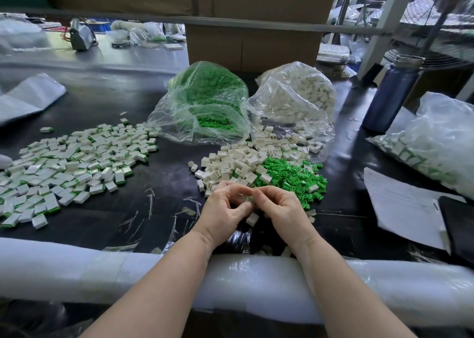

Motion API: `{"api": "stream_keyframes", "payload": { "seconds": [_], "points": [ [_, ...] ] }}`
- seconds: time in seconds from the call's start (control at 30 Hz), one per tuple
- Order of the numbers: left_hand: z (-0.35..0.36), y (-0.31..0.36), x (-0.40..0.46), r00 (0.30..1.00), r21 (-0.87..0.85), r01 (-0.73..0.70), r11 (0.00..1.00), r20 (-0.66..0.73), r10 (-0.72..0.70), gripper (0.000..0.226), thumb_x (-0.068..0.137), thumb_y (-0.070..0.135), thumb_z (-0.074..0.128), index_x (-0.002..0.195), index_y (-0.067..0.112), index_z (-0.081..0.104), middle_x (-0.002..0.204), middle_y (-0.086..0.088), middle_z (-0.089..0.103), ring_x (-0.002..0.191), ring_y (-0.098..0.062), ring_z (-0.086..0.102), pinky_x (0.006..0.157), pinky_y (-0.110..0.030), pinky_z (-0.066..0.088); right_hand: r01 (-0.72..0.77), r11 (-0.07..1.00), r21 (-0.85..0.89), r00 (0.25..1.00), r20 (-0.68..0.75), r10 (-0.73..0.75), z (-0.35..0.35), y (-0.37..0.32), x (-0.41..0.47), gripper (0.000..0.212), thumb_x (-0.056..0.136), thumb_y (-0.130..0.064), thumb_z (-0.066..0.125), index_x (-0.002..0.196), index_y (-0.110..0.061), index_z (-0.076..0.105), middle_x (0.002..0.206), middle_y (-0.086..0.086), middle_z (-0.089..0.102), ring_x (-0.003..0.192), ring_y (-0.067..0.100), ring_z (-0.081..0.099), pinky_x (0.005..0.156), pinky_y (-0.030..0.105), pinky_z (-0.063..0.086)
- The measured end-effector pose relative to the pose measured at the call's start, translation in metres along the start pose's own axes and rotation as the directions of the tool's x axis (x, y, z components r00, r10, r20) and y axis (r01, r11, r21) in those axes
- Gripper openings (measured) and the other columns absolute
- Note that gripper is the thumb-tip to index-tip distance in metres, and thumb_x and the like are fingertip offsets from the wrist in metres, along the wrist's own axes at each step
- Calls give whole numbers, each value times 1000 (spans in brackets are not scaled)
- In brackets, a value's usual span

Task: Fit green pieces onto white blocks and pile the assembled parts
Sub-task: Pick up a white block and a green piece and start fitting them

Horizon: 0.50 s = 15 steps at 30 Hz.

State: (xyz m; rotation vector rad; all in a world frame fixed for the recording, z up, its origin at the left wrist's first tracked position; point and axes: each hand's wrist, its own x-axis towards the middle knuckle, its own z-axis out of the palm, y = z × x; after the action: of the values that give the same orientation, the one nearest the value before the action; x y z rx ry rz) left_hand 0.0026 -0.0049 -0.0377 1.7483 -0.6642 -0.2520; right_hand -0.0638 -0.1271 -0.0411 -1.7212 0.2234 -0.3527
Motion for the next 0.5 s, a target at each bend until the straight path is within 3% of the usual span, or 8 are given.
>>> {"api": "stream_keyframes", "payload": {
  "seconds": [0.07,0.17,0.3,0.43,0.5],
  "points": [
    [0,-1,1,999,-55,15,998,-34,-17,16,83,0,64,82,16,67,103,-9,53,70,-10,56,69,-16,50,19,1000,-21,989,-144,-22,-1,1,2,12,91,-16,59,85,-14,69,69,-5,65,64,0,59,63,14,46],
    [-1,-4,1,997,-97,45,994,-63,-51,17,83,2,64,80,19,66,96,-6,55,70,-12,53,64,-19,48,20,996,-82,948,-316,-45,-4,2,4,14,91,-13,58,79,-15,65,65,-6,60,60,6,53,61,20,43],
    [-1,-5,0,996,-110,78,991,-21,-81,18,82,2,63,77,19,63,65,2,53,53,-6,47,52,-15,44,-14,993,-121,944,-329,-27,-3,4,3,24,93,-13,55,71,-6,61,52,2,55,44,13,45,50,32,41],
    [2,-5,-1,996,5,68,998,52,-69,23,81,3,63,72,23,61,54,7,55,47,-6,48,55,-23,46,-69,986,-152,950,-312,18,-2,9,4,27,94,-14,53,69,-6,60,47,3,57,36,10,47,44,23,39],
    [3,-4,-2,994,33,56,998,87,-59,22,81,4,64,74,25,61,53,10,59,50,-6,52,60,-24,49,-83,987,-141,951,-306,36,-1,10,5,25,94,-13,52,72,-8,61,53,3,62,42,12,56,45,21,43]
  ]
}}
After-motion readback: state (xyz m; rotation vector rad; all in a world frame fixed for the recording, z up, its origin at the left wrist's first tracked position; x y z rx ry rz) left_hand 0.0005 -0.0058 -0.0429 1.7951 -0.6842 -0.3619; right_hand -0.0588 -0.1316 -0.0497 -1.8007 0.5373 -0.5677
